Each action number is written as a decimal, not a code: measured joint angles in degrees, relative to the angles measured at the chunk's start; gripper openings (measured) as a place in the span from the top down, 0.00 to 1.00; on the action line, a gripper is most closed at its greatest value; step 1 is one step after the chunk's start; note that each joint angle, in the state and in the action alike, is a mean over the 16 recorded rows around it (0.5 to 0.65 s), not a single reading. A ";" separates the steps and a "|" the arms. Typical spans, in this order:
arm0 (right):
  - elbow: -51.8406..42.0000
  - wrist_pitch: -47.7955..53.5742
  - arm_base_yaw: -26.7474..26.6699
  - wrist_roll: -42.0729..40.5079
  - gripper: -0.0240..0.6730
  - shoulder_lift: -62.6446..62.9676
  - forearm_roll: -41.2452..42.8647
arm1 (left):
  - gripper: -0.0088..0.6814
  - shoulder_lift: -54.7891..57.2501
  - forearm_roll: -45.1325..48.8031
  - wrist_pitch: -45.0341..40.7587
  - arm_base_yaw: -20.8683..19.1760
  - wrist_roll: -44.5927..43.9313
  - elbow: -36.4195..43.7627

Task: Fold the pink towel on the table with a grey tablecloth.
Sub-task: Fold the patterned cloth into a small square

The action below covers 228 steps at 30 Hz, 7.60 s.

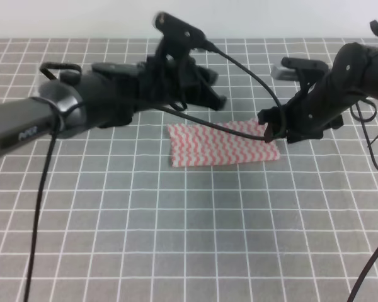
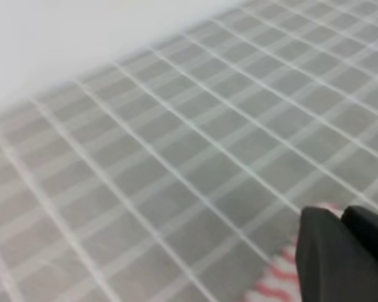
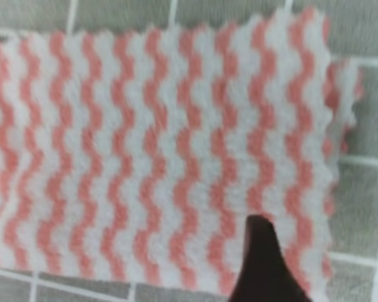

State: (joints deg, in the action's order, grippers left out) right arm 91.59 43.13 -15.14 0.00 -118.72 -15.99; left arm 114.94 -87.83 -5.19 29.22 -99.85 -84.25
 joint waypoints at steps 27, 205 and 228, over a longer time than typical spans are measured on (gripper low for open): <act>0.03 1.47 -0.01 -4.86 0.52 -3.41 -8.08 | 0.99 3.99 54.20 -16.34 0.06 51.03 4.65; -58.85 -22.39 -13.93 -7.67 0.99 91.65 -4.45 | 0.99 -94.73 79.85 -60.58 -7.57 95.76 50.83; -71.37 -25.94 0.66 16.48 0.99 103.89 32.70 | 0.99 -94.73 80.16 -60.84 -7.57 95.76 50.84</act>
State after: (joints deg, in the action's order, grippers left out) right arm 20.22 17.19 -14.48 16.48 -14.83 16.71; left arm 20.21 -7.67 -66.03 21.64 -4.09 -33.42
